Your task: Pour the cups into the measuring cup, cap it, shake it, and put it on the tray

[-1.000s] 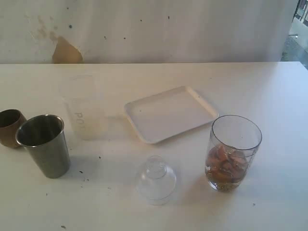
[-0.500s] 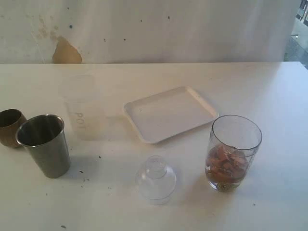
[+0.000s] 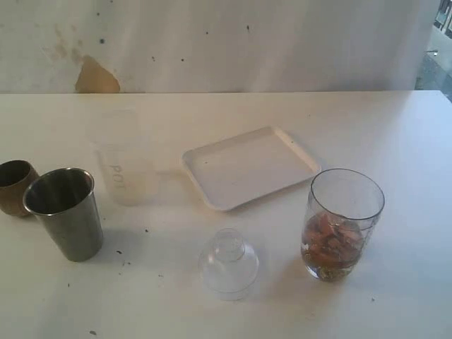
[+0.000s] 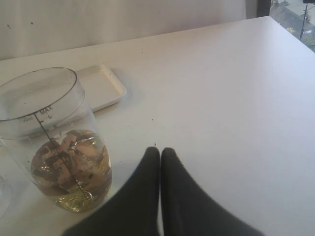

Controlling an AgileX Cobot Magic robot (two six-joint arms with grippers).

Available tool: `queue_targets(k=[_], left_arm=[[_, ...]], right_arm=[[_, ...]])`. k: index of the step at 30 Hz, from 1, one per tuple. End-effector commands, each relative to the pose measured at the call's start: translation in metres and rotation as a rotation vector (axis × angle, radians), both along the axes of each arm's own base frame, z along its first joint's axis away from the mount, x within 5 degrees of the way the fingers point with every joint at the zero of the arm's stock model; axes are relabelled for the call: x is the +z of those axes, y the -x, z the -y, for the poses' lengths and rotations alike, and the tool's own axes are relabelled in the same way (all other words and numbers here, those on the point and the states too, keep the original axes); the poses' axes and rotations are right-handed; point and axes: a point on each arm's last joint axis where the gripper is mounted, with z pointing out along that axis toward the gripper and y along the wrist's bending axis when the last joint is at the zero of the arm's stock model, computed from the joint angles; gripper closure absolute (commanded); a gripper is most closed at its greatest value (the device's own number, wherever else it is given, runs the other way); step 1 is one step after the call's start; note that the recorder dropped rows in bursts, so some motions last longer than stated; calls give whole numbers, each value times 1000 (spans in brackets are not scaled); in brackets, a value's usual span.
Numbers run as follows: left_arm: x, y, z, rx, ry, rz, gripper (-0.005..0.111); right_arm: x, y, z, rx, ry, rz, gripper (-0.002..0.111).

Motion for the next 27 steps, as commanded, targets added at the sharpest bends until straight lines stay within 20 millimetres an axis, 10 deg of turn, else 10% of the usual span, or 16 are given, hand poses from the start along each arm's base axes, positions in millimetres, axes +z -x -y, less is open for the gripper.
queue_targets(k=[1, 4, 27], left_arm=[[-49, -14, -2, 4, 9, -118, 107], [-88, -19, -2, -13, -20, -223, 107], [-78, -21, -2, -42, -234, -129, 107]], right_arm=[[-1, 0, 0, -5, 6, 0, 108], [-1, 0, 0, -5, 6, 0, 108], [-1, 0, 0, -5, 6, 0, 108]])
